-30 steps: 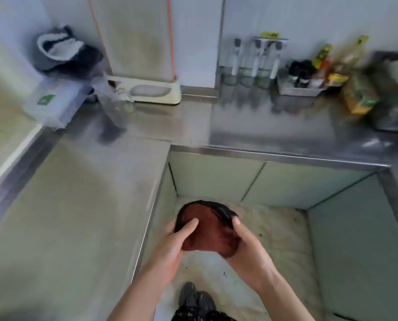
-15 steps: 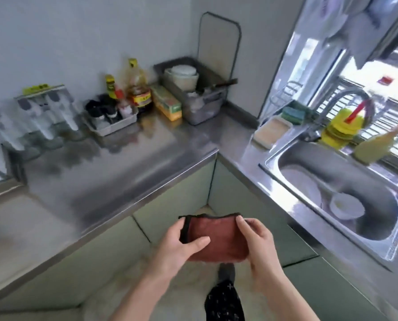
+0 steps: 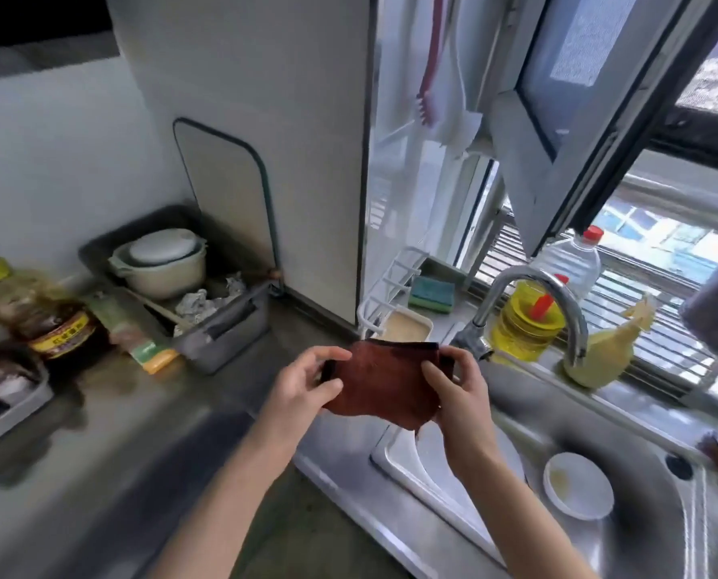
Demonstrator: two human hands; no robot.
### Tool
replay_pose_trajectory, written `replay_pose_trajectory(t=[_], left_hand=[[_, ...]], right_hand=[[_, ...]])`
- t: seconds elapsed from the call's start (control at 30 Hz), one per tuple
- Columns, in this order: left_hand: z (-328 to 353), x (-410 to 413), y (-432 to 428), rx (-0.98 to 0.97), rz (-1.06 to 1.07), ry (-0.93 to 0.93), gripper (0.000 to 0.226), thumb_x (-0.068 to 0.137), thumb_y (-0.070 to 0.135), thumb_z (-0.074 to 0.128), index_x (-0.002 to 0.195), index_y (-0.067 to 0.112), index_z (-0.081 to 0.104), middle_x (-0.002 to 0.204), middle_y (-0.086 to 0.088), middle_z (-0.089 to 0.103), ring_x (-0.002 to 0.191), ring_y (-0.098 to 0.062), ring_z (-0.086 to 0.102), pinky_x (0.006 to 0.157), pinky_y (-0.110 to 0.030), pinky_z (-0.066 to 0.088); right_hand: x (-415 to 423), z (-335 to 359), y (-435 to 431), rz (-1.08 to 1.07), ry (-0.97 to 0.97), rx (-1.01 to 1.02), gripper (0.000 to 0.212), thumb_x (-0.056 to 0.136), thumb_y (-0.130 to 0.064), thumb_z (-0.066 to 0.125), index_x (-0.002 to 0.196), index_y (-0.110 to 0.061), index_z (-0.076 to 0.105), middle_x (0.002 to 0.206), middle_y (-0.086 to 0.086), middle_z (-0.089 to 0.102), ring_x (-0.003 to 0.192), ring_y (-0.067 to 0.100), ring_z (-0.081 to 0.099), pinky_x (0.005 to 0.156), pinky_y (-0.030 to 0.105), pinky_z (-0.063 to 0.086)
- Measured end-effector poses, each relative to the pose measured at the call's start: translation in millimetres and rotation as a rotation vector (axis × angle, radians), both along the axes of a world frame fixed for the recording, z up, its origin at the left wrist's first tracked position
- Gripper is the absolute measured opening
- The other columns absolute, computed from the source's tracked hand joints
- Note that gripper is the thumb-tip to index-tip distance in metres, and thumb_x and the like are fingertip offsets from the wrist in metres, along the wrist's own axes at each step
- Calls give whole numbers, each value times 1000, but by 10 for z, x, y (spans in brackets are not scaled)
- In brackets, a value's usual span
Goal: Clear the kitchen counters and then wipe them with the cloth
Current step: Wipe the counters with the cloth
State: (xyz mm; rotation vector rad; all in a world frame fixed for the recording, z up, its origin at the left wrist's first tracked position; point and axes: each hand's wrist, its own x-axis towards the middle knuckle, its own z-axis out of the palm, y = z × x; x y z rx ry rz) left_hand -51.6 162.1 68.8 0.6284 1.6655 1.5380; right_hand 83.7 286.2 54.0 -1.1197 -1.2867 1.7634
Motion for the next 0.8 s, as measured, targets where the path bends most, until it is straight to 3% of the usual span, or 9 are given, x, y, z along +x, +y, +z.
replay_pose_trajectory(t=[0.07,0.17,0.33,0.43,0.5,0.6,0.67,0.8], left_hand=[[48,-271,332,-8,-93,67,42,86,-10,49,95,25,71,95,9,68,97,-12,62,84,-26,47],[90,-635,768,-13,-146,97,43,87,-12,46,112,17,64,115,0,62,111,-13,58,100,-30,44],[-103,-1000,1234,-63,-177,78,49,86,-12,46,107,29,64,125,-10,57,115,-20,56,104,-37,41],[-328,-1087,1395,-130,-137,49,48,85,-12,46,101,29,64,121,-10,60,111,-21,57,100,-39,44],[-427,-1088,1439,-139,-59,-103,41,86,-11,46,99,24,64,113,-9,62,98,-18,60,82,-30,50],[-516,-1052,1450,-217,-33,-295,21,90,4,49,94,19,62,92,-2,63,76,-10,56,59,-20,40],[-536,-1073,1386,-259,-21,-350,14,92,17,51,100,18,62,96,-4,63,79,-13,57,63,-25,37],[-173,-1194,1050,-221,-83,52,24,87,21,62,110,25,59,120,2,59,107,-12,56,91,-30,39]], right_hand=[[-202,46,280,-9,35,17,23,87,3,55,93,-19,57,84,8,61,71,17,54,60,29,43],[-517,28,615,-40,10,60,28,86,1,55,92,-26,56,87,7,61,74,19,55,64,35,44],[-916,-121,967,-192,-56,57,23,76,-12,59,90,-31,57,104,11,62,95,26,59,82,39,49],[-1034,-367,1043,-255,-147,-77,21,82,-2,55,93,-19,53,100,12,61,96,31,60,78,45,52],[-1083,-535,1021,-267,-184,-189,20,82,-1,55,91,-18,52,96,16,61,88,38,64,70,54,55],[-1088,-601,995,-203,-166,-336,18,87,-2,55,100,-13,49,92,17,60,65,26,62,47,37,54],[-1005,-510,981,-86,-156,-378,25,90,-15,59,111,-10,47,93,11,60,69,18,60,55,31,53],[-469,-73,828,164,-336,-117,53,83,-42,66,127,-22,45,121,-4,54,105,11,57,85,20,48]])
